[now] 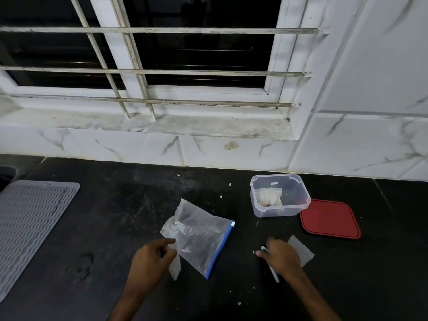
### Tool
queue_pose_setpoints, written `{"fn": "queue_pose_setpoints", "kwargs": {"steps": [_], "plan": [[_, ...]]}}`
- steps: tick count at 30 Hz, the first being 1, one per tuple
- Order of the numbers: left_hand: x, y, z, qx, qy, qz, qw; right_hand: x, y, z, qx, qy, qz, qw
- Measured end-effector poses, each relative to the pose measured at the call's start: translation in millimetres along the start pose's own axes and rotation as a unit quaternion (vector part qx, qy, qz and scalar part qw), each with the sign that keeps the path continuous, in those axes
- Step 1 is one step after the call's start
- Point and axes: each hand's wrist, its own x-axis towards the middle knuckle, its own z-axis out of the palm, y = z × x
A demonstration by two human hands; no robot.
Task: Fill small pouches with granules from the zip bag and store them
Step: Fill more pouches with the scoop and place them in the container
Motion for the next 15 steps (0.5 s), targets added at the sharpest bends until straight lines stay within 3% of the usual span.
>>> {"fn": "queue_pose_setpoints", "kwargs": {"steps": [6,15], "plan": [[20,0,21,0.001,-0.041,-0.026,0.999,-7,-35,2,0.243,-0.102,-0.081,0.961],[31,19,59,-0.024,-0.053,-0.003,0.998,7,-76,10,0.39,-0.101,-0.101,0.91]]}}
